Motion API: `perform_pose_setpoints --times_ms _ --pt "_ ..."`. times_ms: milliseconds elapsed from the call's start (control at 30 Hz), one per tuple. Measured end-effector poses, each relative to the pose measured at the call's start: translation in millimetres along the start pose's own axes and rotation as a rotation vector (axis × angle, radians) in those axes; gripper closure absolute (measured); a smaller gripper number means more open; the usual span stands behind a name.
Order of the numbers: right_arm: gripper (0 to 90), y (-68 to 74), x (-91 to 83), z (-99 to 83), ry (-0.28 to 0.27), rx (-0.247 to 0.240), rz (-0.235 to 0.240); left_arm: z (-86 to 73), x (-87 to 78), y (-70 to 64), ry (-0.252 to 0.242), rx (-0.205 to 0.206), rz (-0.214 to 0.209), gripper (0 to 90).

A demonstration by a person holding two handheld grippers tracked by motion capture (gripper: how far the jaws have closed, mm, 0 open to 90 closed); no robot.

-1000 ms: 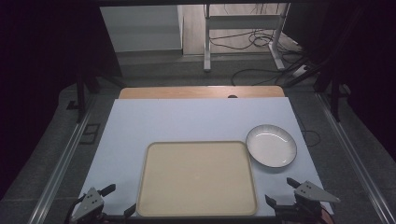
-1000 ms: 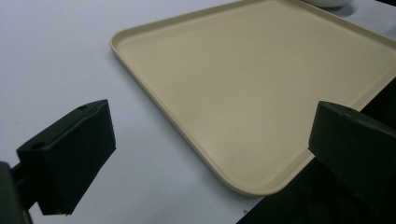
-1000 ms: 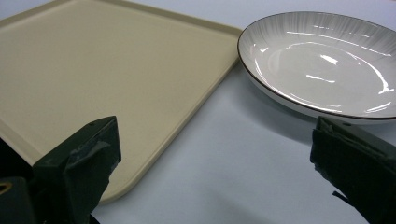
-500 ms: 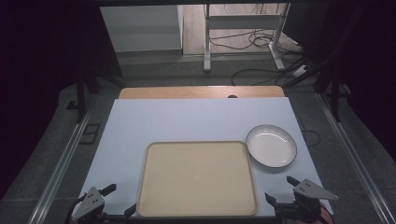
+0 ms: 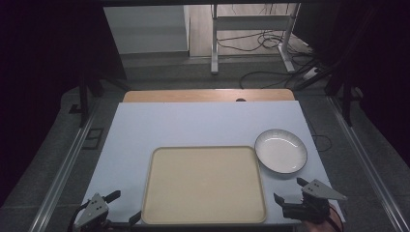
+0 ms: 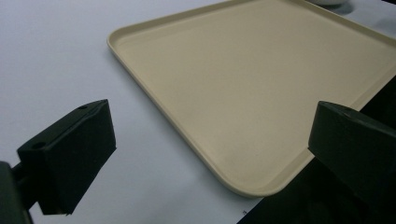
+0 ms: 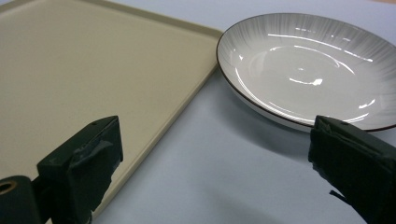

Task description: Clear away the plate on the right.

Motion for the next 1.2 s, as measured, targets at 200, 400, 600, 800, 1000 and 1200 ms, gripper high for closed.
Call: perform_pose_setpoints --times_ms 200,400,600,800,1000,1200 --pt "3.5 -0.5 6.4 2.3 0.029 -0.007 -0.038 0.1 0.3 0.0 0.002 0.0 -0.001 0.4" --pt "1.5 -0.5 12.3 3.0 0.056 -0.019 -0.075 0.1 0.4 0.1 0.002 -0.001 -0.001 0.5" --pt "0.0 1.4 16.8 6.3 0.082 -0.019 -0.096 0.2 0.8 0.3 0.004 -0.001 -0.002 0.4" --pt "1.4 -0.1 20.3 8.9 0.105 -0.045 -0.136 0.4 1.0 0.4 0.006 -0.001 -0.003 0.5" --pt "8.3 -1.0 25.5 10.8 0.127 -0.103 -0.18 0.5 1.3 0.5 0.008 -0.002 -0.004 0.5" --pt "14.6 0.5 28.7 13.0 0.145 -0.166 -0.224 0.5 1.2 0.4 0.008 -0.001 -0.004 0.5"
Point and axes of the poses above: each handheld gripper's, and its own axes: x roughly forward along the jaws, z roughly out of its top, y roughly to its left, the point moved 1 cm from there along x, roughly forward along the jaws, and after that the axes turned 3 degrees about y, right-handed, at the moved point
